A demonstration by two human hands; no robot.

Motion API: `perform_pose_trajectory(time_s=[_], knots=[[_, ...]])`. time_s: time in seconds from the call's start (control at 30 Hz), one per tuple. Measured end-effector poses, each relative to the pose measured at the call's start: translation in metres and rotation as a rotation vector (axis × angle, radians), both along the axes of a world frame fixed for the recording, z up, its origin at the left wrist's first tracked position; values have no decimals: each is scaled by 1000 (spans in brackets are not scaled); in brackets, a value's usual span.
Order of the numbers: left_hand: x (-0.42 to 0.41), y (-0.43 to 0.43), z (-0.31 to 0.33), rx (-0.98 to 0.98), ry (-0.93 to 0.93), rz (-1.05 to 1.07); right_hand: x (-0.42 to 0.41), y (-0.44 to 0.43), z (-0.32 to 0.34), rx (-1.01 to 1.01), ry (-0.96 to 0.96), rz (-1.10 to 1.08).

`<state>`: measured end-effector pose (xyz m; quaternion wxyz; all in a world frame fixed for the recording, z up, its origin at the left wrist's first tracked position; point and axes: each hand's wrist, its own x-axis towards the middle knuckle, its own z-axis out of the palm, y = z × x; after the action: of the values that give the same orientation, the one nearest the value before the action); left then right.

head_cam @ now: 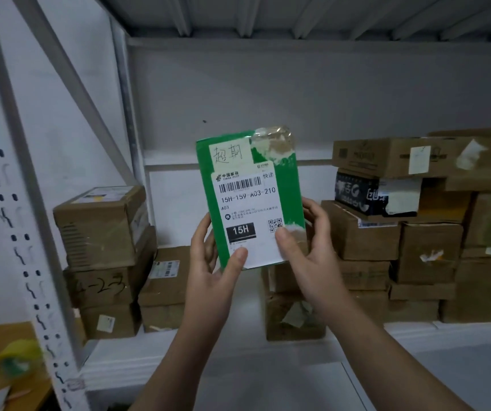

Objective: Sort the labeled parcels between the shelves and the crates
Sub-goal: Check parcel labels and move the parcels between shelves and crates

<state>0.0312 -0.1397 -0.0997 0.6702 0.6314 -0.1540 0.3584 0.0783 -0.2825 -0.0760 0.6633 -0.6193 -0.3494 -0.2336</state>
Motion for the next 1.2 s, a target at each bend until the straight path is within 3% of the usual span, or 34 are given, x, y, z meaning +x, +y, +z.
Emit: perform_pose_trajectory(time_s=[0.6,0.77,1.0,1.2], knots=[[-8,44,-20,8,71,-8,-20,52,-30,79,102,-102],[-7,34,-25,42,-10,-58,-37,50,-47,168,156,-203],[-29,-14,-42,75,-21,-144,-74,2,-70,251,174,-311],[-59,-115,-60,86,51,-289,-119,-97,-92,242,186,-451]])
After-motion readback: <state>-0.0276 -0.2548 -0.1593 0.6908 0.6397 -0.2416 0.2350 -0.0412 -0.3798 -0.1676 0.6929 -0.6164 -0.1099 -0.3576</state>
